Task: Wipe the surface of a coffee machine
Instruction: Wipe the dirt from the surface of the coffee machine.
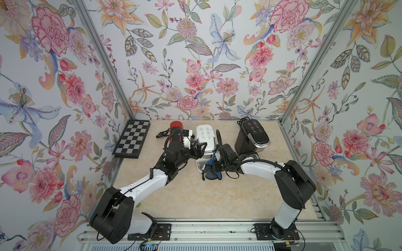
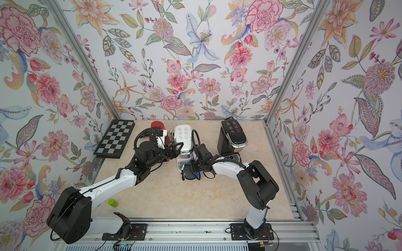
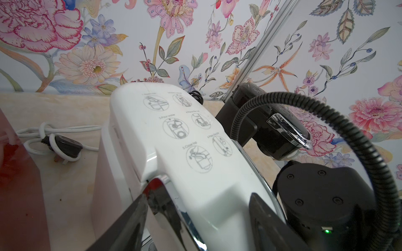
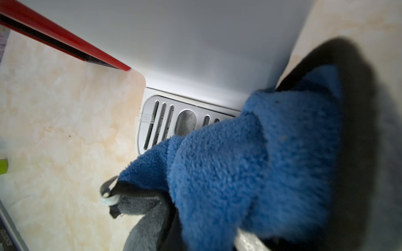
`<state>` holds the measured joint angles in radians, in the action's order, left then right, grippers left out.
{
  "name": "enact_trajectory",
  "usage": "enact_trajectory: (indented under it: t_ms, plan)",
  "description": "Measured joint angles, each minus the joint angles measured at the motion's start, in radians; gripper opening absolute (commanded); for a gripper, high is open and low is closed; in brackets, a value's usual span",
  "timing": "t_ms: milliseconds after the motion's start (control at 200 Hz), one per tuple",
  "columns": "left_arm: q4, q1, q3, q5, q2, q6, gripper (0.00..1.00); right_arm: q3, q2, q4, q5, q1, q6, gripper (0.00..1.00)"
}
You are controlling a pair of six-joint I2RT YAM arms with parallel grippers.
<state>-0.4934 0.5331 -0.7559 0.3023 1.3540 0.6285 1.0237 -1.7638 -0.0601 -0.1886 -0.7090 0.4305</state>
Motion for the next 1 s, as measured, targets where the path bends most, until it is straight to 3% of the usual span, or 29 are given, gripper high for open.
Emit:
enact_trajectory:
  t_ms: [255, 475, 836, 1001]
  plan:
    - [0.016, 0.0, 0.004, -0.003, -0.012, 0.0, 0.75, -0.059, -0.048, 0.245, -0.145, 0.013, 0.111, 0.0]
    - [0.047, 0.0, 0.004, -0.02, -0.029, -0.005, 0.75, -0.058, -0.108, 0.365, -0.195, -0.003, 0.164, 0.0]
    - [0.099, -0.011, 0.001, -0.03, -0.053, -0.018, 0.75, -0.027, -0.152, 0.419, -0.224, -0.004, 0.199, 0.0]
    - [0.18, -0.011, -0.017, -0.049, -0.092, -0.031, 0.76, -0.067, -0.027, 0.311, -0.203, 0.019, 0.175, 0.0]
